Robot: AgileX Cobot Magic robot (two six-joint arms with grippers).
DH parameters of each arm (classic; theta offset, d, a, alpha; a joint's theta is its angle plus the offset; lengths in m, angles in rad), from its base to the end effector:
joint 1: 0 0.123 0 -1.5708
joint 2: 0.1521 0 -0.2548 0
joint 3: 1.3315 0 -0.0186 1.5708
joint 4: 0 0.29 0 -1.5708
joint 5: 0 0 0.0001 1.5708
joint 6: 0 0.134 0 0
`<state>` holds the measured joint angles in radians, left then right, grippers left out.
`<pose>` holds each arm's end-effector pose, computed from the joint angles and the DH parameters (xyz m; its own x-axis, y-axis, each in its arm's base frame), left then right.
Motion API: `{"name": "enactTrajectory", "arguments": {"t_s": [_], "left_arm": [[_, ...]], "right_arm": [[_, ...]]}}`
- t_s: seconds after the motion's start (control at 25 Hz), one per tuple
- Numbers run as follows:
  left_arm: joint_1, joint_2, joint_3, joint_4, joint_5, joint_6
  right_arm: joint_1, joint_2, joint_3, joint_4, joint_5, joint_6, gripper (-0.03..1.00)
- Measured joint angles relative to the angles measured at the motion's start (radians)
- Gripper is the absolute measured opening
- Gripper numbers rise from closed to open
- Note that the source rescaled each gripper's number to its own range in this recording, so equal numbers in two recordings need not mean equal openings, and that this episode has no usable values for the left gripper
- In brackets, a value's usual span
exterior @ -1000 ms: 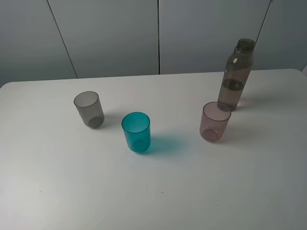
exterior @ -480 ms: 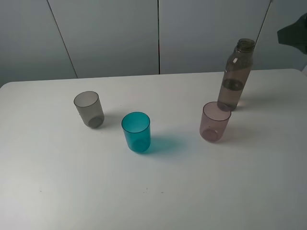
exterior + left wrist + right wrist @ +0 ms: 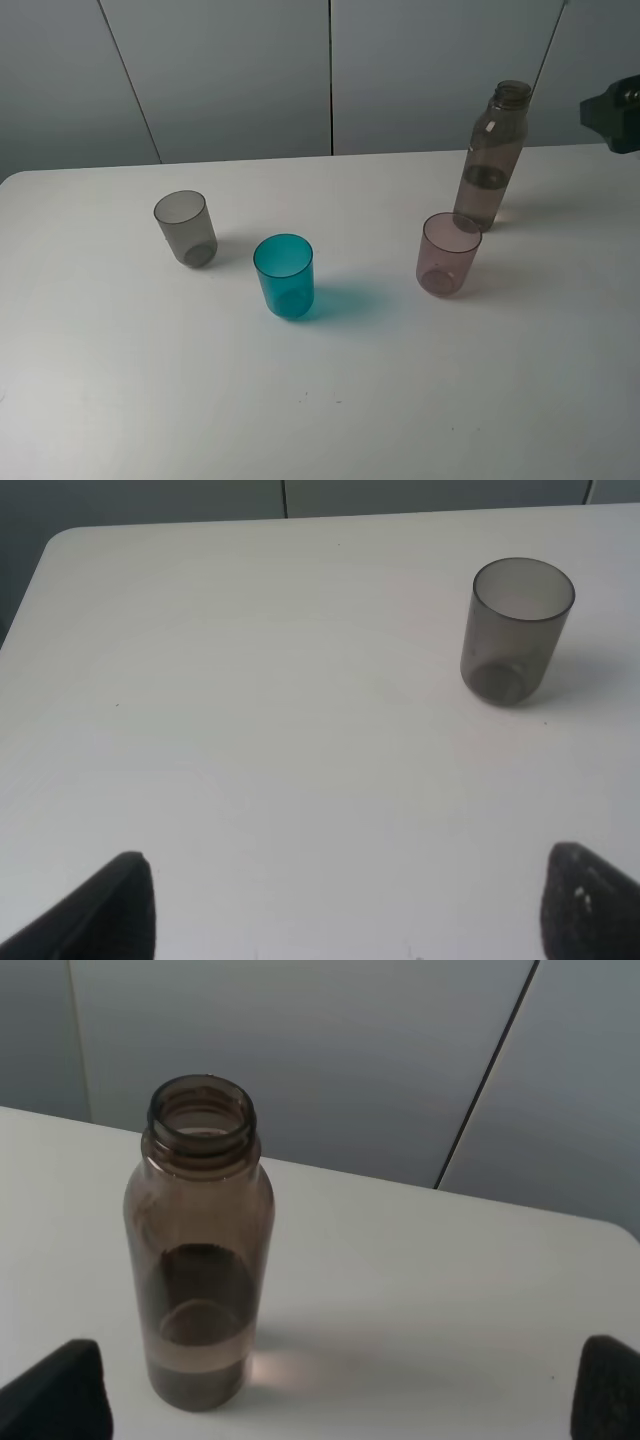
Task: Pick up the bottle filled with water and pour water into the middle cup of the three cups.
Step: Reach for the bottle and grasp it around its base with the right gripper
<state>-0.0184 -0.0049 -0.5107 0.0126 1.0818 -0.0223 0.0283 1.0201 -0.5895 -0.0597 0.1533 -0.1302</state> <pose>0.0952 -0.0003 0.2783 -0.4609 -0.0079 -0.8874 0.0010 1.0000 -0.0094 0.2981 0.0072 0.2138 -0.4638 -0.2013 -0.8628 -0.1095 0.9794 -0.1696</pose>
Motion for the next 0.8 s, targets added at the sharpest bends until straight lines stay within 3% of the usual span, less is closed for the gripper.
{"name": "enactTrajectory", "arguments": {"t_s": [0.12, 0.44, 0.8], "left_arm": [[0.000, 0.000, 0.000, 0.000, 0.000, 0.000], [0.000, 0.000, 0.000, 0.000, 0.000, 0.000], [0.000, 0.000, 0.000, 0.000, 0.000, 0.000]], "right_arm": [[0.000, 0.028, 0.014, 0.000, -0.022, 0.010, 1.00], [-0.015, 0.133, 0.129, -0.054, -0.243, 0.056, 1.00], [-0.128, 0.302, 0.131, -0.299, -0.396, 0.354, 1.00]]}}
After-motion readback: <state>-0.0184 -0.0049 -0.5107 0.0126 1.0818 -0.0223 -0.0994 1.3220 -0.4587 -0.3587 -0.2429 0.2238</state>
